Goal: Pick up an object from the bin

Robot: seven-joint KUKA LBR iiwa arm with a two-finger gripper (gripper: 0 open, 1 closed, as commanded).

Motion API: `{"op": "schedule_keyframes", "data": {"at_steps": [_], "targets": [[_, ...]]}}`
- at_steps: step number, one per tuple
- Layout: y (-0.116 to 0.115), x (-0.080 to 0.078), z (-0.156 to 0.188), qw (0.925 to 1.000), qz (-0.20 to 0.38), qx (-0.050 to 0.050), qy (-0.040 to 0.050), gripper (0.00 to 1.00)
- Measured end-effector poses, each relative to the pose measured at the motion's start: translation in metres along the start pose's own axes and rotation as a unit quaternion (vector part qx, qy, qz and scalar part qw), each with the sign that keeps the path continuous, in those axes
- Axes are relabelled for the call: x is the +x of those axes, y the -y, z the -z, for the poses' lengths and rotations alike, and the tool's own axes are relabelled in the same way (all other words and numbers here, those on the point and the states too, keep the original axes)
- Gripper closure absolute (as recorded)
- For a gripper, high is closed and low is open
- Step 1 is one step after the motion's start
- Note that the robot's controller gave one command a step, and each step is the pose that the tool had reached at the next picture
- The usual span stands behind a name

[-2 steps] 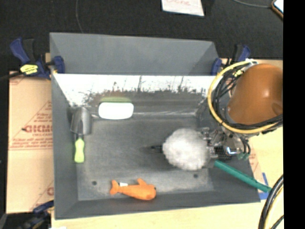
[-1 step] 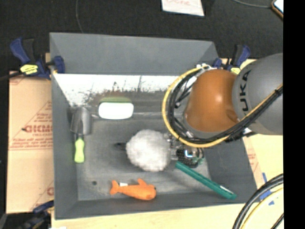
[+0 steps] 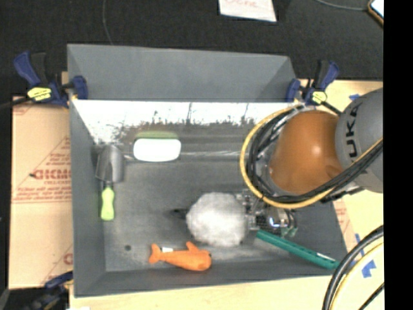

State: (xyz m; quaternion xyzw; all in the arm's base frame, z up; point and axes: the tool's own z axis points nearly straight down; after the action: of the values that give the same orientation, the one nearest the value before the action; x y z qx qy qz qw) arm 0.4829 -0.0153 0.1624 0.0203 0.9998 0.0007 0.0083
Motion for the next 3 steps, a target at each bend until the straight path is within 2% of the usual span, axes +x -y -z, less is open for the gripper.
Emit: {"op": "schedule_keyframes", "data": {"at_steps": [1,2,3], "targets": [[-0.055,-0.021,0.016,0.9996,-0.028,-0.003,0.0005,1.0],[-0.006,-0.031,0.009,0.9788,-0.205,0.0,-0.0001,1.0],[-0.039,-0.025,0.025,0.9893,-0.146,-0.003,0.0014,1.0]]}}
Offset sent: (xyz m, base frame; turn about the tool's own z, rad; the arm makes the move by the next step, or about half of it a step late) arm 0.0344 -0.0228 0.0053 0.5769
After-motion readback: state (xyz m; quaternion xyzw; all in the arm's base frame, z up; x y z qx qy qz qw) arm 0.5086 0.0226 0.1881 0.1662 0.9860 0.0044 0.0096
